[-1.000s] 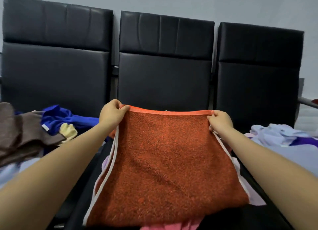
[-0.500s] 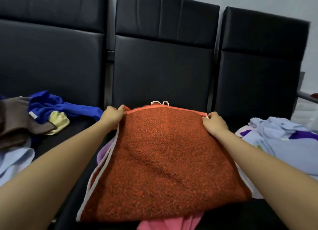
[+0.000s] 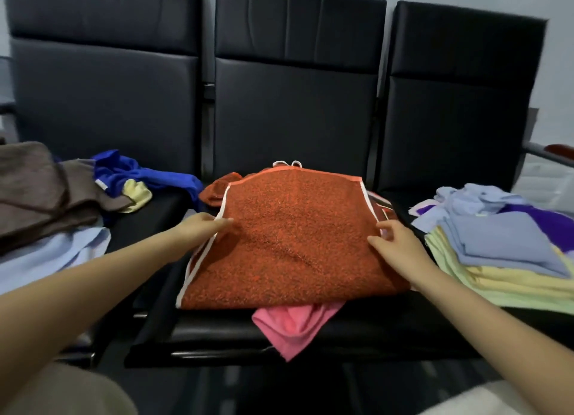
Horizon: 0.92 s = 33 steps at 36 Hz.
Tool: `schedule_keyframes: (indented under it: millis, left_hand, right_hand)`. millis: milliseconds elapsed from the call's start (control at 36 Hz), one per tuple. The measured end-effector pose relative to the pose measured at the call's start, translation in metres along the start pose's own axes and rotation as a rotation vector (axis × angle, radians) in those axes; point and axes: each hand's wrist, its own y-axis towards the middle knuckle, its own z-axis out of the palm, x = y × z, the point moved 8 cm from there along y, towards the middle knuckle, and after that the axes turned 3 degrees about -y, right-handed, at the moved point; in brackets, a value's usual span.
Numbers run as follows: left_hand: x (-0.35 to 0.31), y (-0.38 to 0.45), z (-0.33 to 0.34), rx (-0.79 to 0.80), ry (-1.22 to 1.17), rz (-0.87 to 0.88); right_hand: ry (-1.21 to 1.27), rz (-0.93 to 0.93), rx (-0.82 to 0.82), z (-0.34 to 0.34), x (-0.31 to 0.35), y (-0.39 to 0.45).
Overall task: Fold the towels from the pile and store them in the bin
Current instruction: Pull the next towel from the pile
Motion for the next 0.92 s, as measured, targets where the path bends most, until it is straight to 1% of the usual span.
schedule_keyframes:
  millis: [56,83,139,194,250,306,361,417,472,556,611,639,722,778,833,917]
  left_hand:
    - [0.003,-0.015,0.005,0.033,0.011,0.011]
    - [0.005,-0.022,0.007,0.055,-0.003,0.01]
    - [0.012,-0.032,0.012,0.104,-0.054,-0.004]
    - [0.017,-0.042,0.014,0.115,-0.071,0.001]
    - [0.021,-0.049,0.013,0.082,-0.09,0.021]
    - [0.023,-0.057,0.013,0.075,-0.149,0.029]
    - [0.023,-0.064,0.013,0.067,-0.255,0.018]
    - [0.023,-0.071,0.013,0.058,-0.374,-0.009]
    - [0.02,-0.075,0.01,0.047,-0.435,0.009]
    - [0.013,-0.085,0.008,-0.004,-0.362,0.082]
    - [0.012,-0.093,0.012,-0.043,-0.279,0.096]
    - [0.014,-0.096,0.015,-0.049,-0.217,0.08]
    - [0.019,-0.105,0.025,-0.015,0.073,0.04]
    - [0.018,-0.107,0.025,-0.032,0.187,0.056]
    - [0.016,-0.108,0.021,-0.061,0.254,0.066]
    - [0.02,-0.106,0.014,-0.063,0.284,0.014]
  right_hand:
    - [-0.036,0.045,0.03,0.0,-0.016,-0.005]
    - [-0.015,0.078,0.059,0.001,-0.024,-0.009]
    - [0.075,0.149,0.099,0.003,-0.038,-0.015]
    - [0.156,0.182,0.075,-0.003,-0.046,-0.021]
    - [0.25,0.176,0.061,-0.011,-0.047,-0.03]
    - [0.33,0.16,0.149,-0.012,-0.045,-0.042]
    - [0.355,0.155,0.248,-0.008,-0.044,-0.053]
    - [0.362,0.152,0.257,-0.008,-0.045,-0.058]
    - [0.443,0.106,0.238,-0.009,-0.04,-0.061]
    - [0.611,0.009,0.217,-0.014,-0.031,-0.064]
    - [0.626,-0.068,0.197,-0.02,-0.025,-0.067]
    - [0.613,-0.111,0.177,-0.023,-0.022,-0.068]
    - [0.568,-0.207,0.066,-0.035,-0.016,-0.073]
    - [0.547,-0.215,-0.016,-0.044,-0.016,-0.072]
    - [0.523,-0.199,-0.046,-0.048,-0.018,-0.069]
    - [0.525,-0.096,0.044,-0.042,-0.025,-0.066]
